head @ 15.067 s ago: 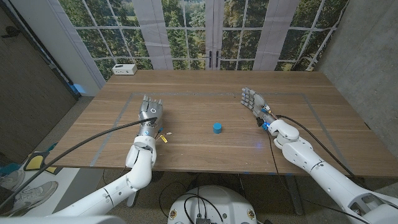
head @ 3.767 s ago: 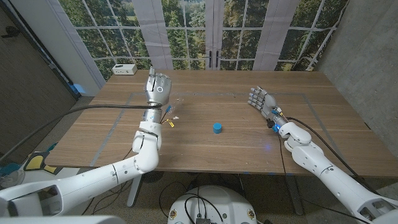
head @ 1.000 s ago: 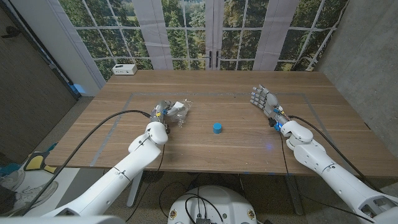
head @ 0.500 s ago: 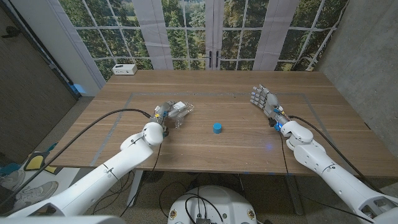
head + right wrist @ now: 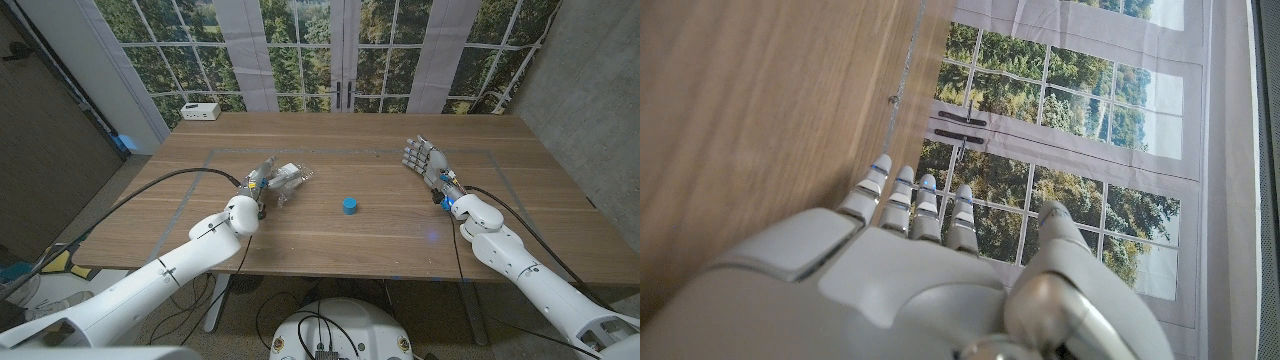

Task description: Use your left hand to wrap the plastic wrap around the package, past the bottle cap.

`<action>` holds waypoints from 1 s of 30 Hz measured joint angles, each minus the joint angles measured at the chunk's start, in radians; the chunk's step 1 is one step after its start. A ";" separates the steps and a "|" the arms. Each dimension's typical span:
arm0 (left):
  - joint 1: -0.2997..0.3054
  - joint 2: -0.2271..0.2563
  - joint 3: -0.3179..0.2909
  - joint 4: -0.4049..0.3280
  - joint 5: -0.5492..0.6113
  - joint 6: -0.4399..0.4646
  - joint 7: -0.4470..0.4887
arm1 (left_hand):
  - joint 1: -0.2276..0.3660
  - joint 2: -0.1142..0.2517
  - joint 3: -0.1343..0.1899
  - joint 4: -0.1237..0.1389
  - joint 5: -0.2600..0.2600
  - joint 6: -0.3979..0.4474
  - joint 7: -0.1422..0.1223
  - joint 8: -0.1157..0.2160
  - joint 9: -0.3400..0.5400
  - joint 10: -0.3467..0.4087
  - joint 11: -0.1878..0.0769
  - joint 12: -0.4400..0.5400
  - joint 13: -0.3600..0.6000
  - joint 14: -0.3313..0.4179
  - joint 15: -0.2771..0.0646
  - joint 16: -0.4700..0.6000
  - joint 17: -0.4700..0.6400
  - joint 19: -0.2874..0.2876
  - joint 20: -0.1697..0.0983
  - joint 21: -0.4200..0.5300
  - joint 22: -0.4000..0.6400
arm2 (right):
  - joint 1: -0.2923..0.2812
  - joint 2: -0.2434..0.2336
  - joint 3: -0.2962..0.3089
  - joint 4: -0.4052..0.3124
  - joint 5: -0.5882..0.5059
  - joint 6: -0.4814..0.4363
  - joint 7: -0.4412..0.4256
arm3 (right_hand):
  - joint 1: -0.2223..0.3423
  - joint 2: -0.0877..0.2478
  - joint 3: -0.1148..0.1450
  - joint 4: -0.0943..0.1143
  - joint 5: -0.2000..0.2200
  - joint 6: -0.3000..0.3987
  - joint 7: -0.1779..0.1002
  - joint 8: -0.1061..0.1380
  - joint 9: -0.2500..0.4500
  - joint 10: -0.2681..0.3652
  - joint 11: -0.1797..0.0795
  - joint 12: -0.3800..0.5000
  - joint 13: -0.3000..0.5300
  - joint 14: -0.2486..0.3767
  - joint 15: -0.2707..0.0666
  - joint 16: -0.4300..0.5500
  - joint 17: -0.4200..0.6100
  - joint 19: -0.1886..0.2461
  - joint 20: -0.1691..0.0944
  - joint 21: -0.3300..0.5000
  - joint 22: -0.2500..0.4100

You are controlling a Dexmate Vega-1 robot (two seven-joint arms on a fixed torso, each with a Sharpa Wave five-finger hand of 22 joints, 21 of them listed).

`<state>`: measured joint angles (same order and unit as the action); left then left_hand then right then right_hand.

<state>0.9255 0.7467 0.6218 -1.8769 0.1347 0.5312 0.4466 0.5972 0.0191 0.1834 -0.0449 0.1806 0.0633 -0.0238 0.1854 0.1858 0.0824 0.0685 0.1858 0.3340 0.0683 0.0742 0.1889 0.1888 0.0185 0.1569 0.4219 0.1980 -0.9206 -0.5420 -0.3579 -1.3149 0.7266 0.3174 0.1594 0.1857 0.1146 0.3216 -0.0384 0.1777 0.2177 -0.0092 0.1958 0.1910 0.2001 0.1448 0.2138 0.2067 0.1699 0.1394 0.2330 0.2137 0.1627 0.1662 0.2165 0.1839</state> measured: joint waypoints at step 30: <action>-0.157 0.015 0.134 0.111 0.357 -0.205 -0.203 | -0.222 0.009 0.116 0.156 0.021 -0.065 -0.080 -0.004 -0.009 -0.071 -0.113 0.029 -0.148 -0.053 -0.098 0.008 -0.017 0.009 -0.047 -0.072 -0.012 | -0.004 0.003 0.012 0.018 0.015 0.000 0.006 | -0.022 0.004 -0.006 0.011 0.000 0.000 0.000 0.000 0.000 0.000 0.000 0.000 0.000 0.004 -0.004 0.000 0.003 0.006 -0.006 0.000 0.000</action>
<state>0.7682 0.7619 0.7555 -1.7662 0.4917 0.3259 0.2439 0.3755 0.0282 0.2998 0.1109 0.2017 -0.0021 -0.1043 0.1818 0.1765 0.0112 -0.0448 0.2147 0.1856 0.0152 -0.0235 0.1967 0.1719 0.0278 0.1095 0.3499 0.1860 -0.9244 -0.5389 -0.3455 -1.2965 0.7420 0.3174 0.1655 0.1633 0.1186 0.3160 -0.0273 0.1777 0.2178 -0.0092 0.1958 0.1910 0.2005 0.1444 0.2138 0.2066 0.1734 0.1356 0.2330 0.2164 0.1683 0.1606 0.2165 0.1839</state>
